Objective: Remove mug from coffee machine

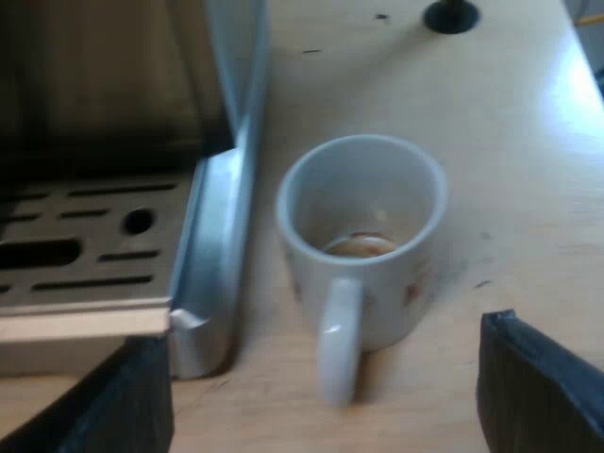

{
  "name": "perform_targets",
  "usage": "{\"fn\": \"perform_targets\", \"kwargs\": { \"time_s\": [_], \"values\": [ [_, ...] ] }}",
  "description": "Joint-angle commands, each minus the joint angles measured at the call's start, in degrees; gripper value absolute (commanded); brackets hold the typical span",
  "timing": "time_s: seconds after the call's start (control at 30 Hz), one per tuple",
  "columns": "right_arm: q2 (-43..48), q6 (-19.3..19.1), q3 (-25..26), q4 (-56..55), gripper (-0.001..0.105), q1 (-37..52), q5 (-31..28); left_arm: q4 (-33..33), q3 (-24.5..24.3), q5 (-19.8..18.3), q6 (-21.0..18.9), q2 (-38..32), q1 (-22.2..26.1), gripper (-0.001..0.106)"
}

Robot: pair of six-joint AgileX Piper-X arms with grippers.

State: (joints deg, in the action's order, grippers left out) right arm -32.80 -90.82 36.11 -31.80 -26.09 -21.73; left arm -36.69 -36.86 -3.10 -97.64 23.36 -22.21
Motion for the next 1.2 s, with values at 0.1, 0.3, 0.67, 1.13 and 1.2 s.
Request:
{"fn": "perform_targets", "kwargs": {
  "time_s": [0.1,0.3,0.67,1.13,1.2],
  "values": [
    [0.02,-2.04,1.58,0.05,0.069,11.45,0.16,1.08,-0.48,0.69,0.19,0.05,5.1,0.087],
    [1.25,-5.65,2.67,-0.63,0.069,19.56,0.16,0.14,-1.69,-4.81,0.19,-0.1,13.12,0.087],
    [12.71,-11.01,2.63,-6.89,0.069,19.92,10.18,-10.54,-5.24,-9.24,0.19,-5.68,14.9,0.087],
    [27.21,-11.01,2.63,-15.36,0.069,19.92,10.79,-16.13,-5.24,-12.53,0.19,-19.97,14.9,0.087],
    [28.63,-11.01,2.63,-17.11,0.069,19.92,11.91,-16.12,-5.24,-12.4,0.19,-21.88,14.9,0.087]
  ]
}}
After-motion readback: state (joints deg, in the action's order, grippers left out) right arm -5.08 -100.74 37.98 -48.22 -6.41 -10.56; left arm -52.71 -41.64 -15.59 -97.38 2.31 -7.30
